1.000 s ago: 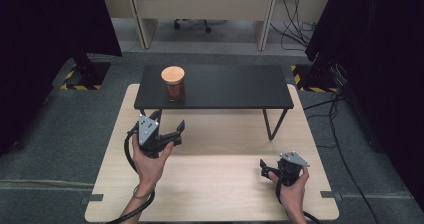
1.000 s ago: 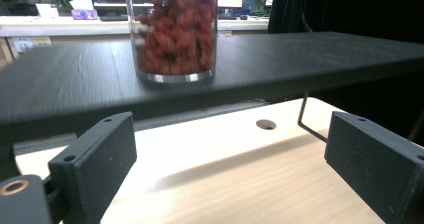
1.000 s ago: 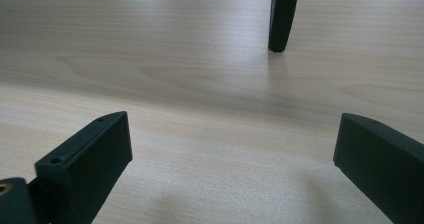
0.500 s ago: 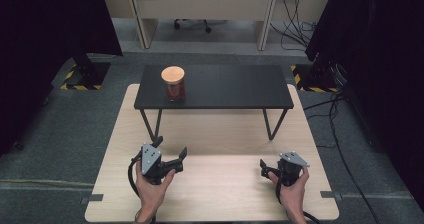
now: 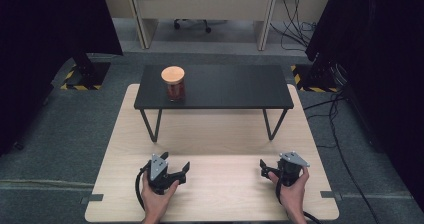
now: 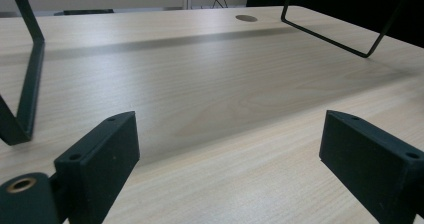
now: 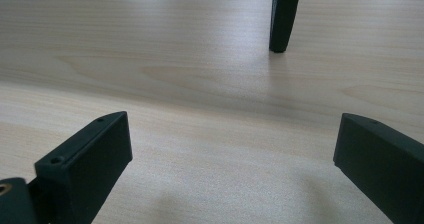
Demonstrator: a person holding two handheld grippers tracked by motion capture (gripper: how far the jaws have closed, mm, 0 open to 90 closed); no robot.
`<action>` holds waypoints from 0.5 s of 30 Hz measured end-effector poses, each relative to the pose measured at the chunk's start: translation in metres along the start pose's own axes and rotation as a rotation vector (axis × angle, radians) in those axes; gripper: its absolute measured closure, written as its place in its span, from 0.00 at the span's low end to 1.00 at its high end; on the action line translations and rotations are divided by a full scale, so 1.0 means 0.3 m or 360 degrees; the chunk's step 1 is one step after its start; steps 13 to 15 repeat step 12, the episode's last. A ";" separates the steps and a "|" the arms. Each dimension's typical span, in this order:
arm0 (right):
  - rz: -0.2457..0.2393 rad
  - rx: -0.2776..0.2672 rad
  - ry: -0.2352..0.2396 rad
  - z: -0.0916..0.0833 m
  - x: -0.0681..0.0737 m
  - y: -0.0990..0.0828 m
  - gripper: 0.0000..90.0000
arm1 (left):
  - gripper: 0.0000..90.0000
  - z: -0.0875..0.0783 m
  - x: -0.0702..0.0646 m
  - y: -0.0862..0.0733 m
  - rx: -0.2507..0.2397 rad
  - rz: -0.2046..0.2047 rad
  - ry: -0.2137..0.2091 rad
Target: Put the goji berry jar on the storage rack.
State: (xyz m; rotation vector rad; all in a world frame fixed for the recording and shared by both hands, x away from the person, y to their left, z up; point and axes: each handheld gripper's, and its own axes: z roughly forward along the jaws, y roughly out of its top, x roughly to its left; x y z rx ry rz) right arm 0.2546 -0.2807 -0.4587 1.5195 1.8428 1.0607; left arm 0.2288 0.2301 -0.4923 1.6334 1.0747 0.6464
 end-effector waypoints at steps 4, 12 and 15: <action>-0.0006 0.0001 0.0001 0.000 0.000 0.000 0.02 | 0.10 0.004 -0.010 -0.001 0.0014 0.0007 -0.0004; -0.0004 -0.0005 0.0004 -0.001 -0.001 -0.002 0.02 | 0.10 0.000 -0.013 -0.005 0.0006 -0.0014 0.0003; -0.0004 -0.0005 0.0004 -0.001 -0.001 -0.002 0.02 | 0.10 0.000 -0.013 -0.005 0.0006 -0.0014 0.0003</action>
